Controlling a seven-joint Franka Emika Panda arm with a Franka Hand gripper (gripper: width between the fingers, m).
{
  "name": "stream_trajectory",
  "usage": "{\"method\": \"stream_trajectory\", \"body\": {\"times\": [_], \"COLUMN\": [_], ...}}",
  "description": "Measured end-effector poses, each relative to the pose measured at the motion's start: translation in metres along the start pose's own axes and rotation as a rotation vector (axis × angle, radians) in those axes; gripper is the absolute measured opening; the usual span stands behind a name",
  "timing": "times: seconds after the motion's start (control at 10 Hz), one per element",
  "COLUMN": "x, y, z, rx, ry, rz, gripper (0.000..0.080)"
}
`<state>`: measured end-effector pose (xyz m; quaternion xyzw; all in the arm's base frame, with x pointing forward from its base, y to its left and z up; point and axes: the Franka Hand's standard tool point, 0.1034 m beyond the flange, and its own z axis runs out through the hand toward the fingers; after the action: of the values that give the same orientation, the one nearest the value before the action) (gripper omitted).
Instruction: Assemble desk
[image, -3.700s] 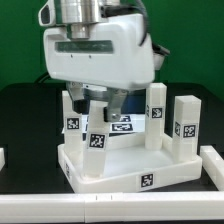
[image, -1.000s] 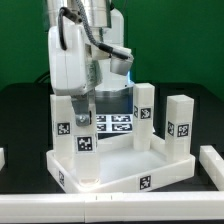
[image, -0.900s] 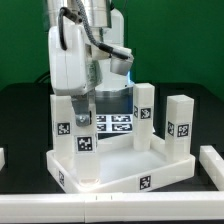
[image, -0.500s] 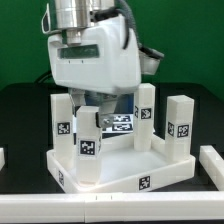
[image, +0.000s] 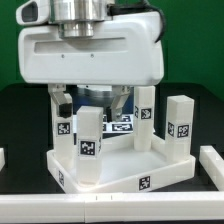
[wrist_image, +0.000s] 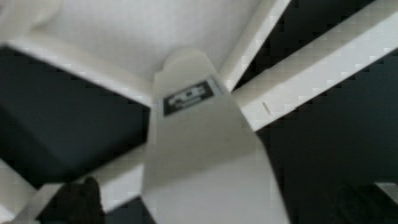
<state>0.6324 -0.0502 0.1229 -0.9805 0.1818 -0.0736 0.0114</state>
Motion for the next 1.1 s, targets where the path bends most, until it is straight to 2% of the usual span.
{"method": "stream_trajectory", "body": {"times": [0.2, 0.3, 0.4, 0.5, 0.6, 0.8, 0.9, 1.1], "x": [-0.002, -0.003, -0.003, -0.003, -0.003, 0.000, 0.000, 0.001], "y": [0.000, 0.000, -0.001, 0.000, 0.001, 0.011, 0.015, 0.019], "z": [0.002, 0.002, 0.002, 0.002, 0.002, 0.003, 0.003, 0.003], "rx": [-0.005, -0.005, -0.003, -0.004, -0.002, -0.014, -0.011, 0.023], "ry": [-0.010, -0.011, -0.011, -0.011, -0.012, -0.030, -0.034, -0.060], "rz": [-0.024, -0.024, 0.027, 0.124, 0.210, 0.542, 0.703, 0.962], "gripper": [0.0649, 0.0536, 0.0536, 0.0353, 0.0286, 0.0286, 0.0286, 0.0286]}}
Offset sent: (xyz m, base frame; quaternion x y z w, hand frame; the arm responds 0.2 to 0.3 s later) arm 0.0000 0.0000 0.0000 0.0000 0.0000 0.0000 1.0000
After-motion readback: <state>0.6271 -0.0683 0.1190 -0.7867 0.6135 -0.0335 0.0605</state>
